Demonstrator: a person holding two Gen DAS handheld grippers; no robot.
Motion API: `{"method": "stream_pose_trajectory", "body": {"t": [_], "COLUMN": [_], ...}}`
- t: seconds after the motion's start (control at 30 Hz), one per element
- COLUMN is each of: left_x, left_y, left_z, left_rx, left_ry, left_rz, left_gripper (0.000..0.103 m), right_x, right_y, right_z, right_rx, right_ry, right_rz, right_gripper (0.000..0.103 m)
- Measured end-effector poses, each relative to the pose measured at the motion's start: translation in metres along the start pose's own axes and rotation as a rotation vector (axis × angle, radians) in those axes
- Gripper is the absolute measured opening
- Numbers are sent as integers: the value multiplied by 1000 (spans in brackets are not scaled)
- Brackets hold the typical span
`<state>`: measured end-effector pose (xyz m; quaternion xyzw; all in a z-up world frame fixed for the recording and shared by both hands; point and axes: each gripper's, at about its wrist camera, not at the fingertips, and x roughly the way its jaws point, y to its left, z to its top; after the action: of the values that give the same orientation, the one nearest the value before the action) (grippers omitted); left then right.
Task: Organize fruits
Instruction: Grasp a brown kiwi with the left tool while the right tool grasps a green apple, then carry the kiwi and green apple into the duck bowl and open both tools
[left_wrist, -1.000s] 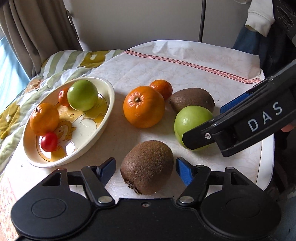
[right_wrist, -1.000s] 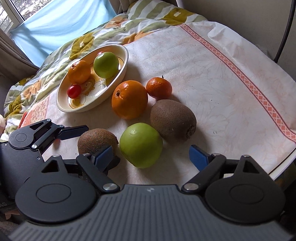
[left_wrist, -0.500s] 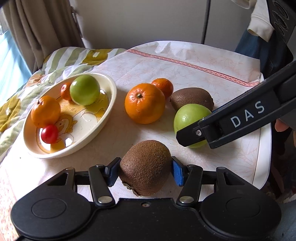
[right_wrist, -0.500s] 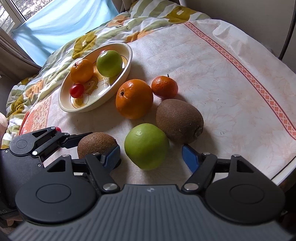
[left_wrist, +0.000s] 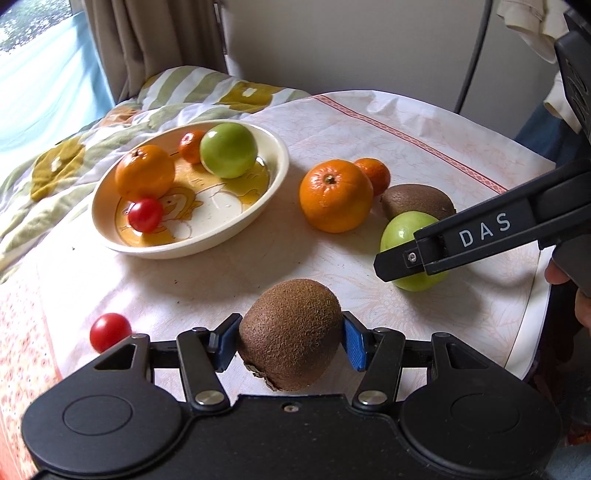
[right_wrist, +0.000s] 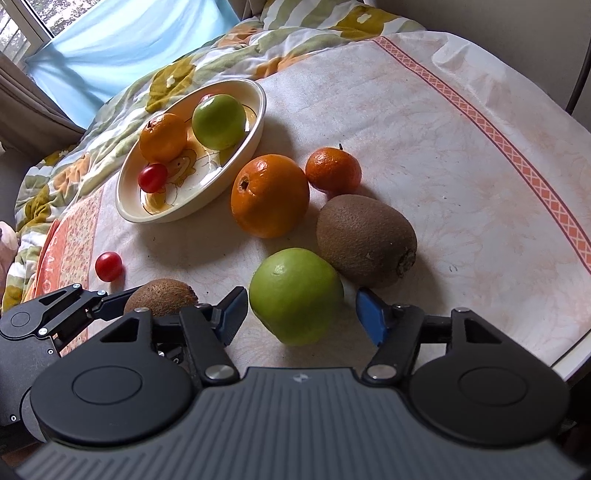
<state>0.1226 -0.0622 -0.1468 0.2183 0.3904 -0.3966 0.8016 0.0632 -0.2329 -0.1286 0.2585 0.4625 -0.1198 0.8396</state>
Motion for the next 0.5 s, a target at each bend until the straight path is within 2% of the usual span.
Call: {"method": "stream_pose_trajectory", "body": {"t": [0.1, 0.5], "left_x": [-4, -29], "left_y": [2, 8], "left_z": [-2, -8], "left_rx": [-25, -99], "left_ry": [-1, -14], "left_rz": [17, 68], "left_gripper": [61, 61], "right_x": [1, -8], "right_y": [2, 11], "right_z": [0, 1], "right_rx": [-18, -67], "right_ry": [2, -3], "right_rz": [6, 23], "right_gripper": [69, 68]}}
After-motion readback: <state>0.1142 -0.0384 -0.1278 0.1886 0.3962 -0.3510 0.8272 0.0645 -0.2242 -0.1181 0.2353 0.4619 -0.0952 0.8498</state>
